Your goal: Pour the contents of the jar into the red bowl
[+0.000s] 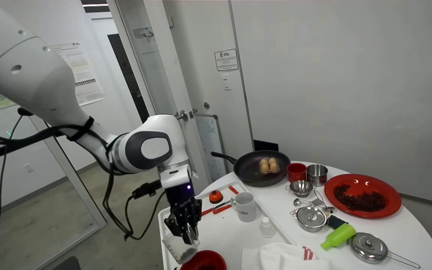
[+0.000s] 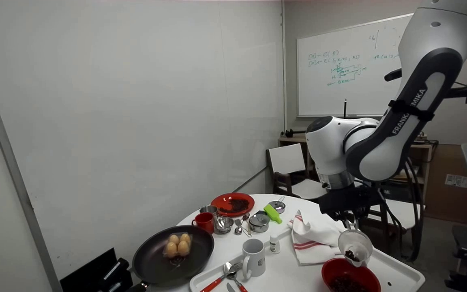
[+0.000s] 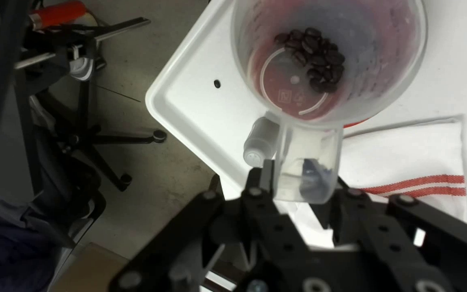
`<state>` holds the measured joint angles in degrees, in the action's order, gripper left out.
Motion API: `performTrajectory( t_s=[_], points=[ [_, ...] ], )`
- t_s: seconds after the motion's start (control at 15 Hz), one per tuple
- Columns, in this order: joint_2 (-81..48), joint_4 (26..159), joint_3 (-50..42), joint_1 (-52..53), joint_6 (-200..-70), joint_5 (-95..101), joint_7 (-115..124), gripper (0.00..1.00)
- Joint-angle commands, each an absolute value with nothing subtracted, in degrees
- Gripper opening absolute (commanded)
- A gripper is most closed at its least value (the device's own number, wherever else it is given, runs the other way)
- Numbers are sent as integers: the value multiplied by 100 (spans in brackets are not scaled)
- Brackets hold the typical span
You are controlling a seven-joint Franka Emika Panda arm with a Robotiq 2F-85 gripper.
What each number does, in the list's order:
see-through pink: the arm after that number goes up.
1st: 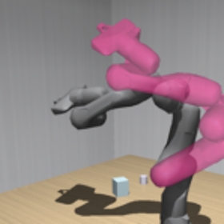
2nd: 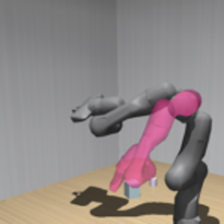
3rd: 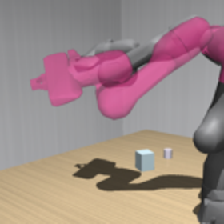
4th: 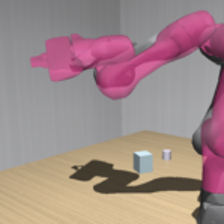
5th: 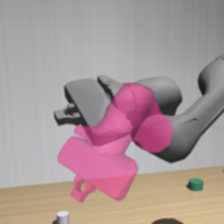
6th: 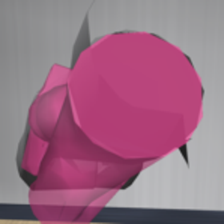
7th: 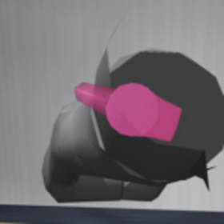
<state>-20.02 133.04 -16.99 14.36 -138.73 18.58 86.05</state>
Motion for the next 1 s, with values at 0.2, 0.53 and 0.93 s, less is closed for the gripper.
performTrajectory(
  t_s=[0.2, 0.53, 0.93],
  points=[
    [-2035, 12935, -1435, 1329, -12935, 2728, 9329, 10],
    [-2141, 12718, -1218, 1283, -12303, 3201, 9629, 10],
    [-2568, 12259, -943, 1279, -11570, 3660, 9911, 10]
  ],
)
